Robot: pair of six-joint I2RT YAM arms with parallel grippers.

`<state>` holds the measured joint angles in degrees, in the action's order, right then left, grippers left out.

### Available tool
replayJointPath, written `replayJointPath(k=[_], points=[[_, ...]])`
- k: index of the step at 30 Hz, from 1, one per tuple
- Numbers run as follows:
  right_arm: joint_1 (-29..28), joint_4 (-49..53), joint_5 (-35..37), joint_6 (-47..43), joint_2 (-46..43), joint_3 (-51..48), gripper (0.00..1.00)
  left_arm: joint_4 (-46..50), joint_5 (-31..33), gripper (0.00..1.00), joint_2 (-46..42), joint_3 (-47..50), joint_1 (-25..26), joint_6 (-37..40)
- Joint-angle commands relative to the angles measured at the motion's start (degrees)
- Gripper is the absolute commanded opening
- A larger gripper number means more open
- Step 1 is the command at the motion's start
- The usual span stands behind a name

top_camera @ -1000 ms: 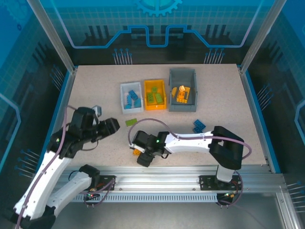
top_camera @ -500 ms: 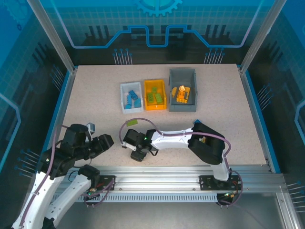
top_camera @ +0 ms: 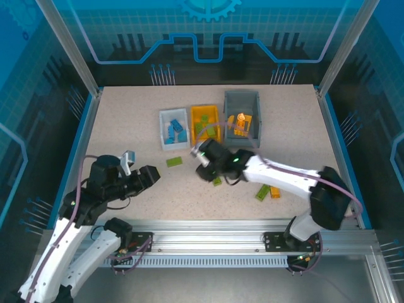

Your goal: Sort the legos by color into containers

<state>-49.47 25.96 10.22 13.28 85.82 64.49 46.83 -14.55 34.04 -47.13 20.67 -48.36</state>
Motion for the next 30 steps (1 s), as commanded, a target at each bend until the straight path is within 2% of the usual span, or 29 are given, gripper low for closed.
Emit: replayJointPath(k=[1, 4, 8, 15, 18, 23, 27, 30], points=[[8.41, 2.65, 0.17, 4.19, -2.63, -0.89, 0.29, -14.47, -2.19, 0.62, 5.53, 1.77, 2.89, -1.99], [17.1, 3.19, -0.98, 6.93, -0.1, 3.16, 0.29, -20.96, 2.99, 0.62, 13.12, -0.2, 11.29, -1.09], [24.63, 8.08, -1.69, 10.4, 11.23, 16.2, 0.29, -24.35, 10.62, 0.62, 23.28, -5.12, 21.51, 2.01], [30.59, 17.94, -1.57, 13.59, 32.54, 41.5, 0.29, -30.29, 15.11, 0.62, 31.67, -6.98, 29.58, 2.3], [31.82, 20.49, -2.76, 13.9, 38.52, 48.62, 0.32, -30.66, 16.58, 0.62, 33.9, -7.44, 32.54, 2.87], [32.07, 21.9, -2.43, 13.13, 40.92, 52.3, 0.48, -31.17, 17.87, 0.62, 37.15, -7.57, 35.6, 4.09], [31.8, 18.9, -2.61, 12.35, 35.36, 47.86, 0.6, -31.59, 18.64, 0.63, 39.72, -8.3, 36.68, 5.5], [31.47, 18.34, -2.78, 11.91, 30.94, 45.89, 0.62, -31.84, 19.02, 0.63, 42.28, -9.62, 37.12, 5.97]])
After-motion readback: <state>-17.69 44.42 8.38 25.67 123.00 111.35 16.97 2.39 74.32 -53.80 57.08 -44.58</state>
